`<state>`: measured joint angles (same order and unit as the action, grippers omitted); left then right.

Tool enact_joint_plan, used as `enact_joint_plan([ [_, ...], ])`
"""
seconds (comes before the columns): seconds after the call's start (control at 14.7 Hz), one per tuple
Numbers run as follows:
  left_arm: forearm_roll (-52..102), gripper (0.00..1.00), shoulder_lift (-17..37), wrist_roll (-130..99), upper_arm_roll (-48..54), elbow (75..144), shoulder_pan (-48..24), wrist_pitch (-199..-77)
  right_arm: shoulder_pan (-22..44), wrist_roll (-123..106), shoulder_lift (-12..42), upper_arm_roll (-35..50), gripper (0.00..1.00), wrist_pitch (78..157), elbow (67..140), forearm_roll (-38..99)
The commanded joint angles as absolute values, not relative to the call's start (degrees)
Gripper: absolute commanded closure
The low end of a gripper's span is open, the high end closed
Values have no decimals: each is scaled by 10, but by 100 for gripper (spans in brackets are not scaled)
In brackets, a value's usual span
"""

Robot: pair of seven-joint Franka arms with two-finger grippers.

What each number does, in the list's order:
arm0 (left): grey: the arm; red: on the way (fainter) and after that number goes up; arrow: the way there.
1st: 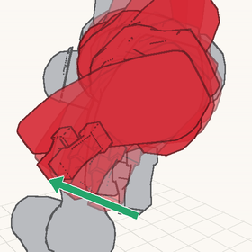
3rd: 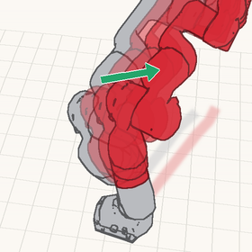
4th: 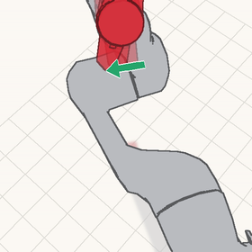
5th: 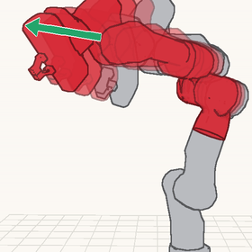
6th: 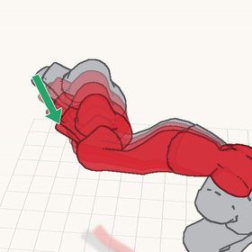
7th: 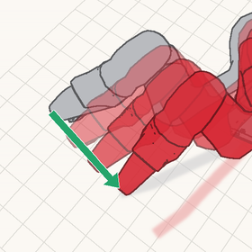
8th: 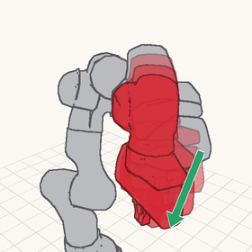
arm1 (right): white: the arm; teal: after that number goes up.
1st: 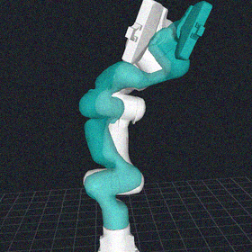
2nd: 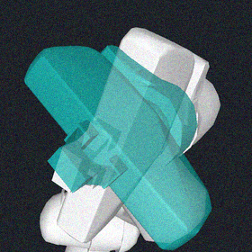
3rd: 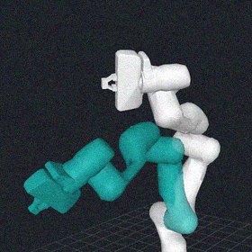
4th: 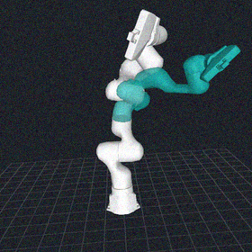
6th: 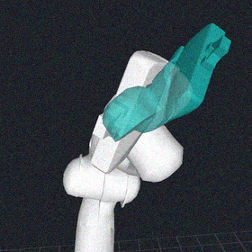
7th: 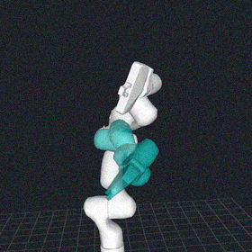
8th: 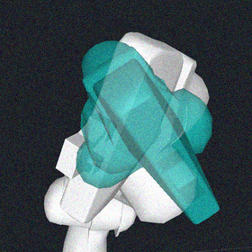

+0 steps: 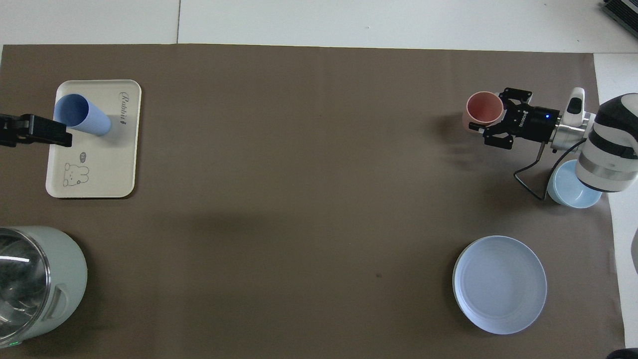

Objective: Place cup on tray

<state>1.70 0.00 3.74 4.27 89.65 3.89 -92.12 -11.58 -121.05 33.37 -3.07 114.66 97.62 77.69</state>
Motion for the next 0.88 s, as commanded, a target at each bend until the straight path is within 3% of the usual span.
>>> enact_joint_plan([
  [0.0, -8, 3, -34, 26, 38, 907, 33, -852, -124, -1230, 329, -26, 56, 1133, 997, 800],
  [0.07, -17, 2, -40, 24, 38, 910, 33, -837, -128, -1230, 328, -26, 16, 1132, 998, 800],
  [0.14, -18, 2, -47, 14, 39, 917, 33, -825, -134, -1231, 327, -26, 7, 1132, 1002, 799],
  [0.27, -18, 2, -54, 6, 39, 924, 33, -823, -136, -1232, 324, -26, 1, 1127, 1005, 799],
  [0.82, -24, 0, -47, 10, 43, 910, 33, -831, -145, -1222, 320, -26, 0, 1071, 994, 799],
])
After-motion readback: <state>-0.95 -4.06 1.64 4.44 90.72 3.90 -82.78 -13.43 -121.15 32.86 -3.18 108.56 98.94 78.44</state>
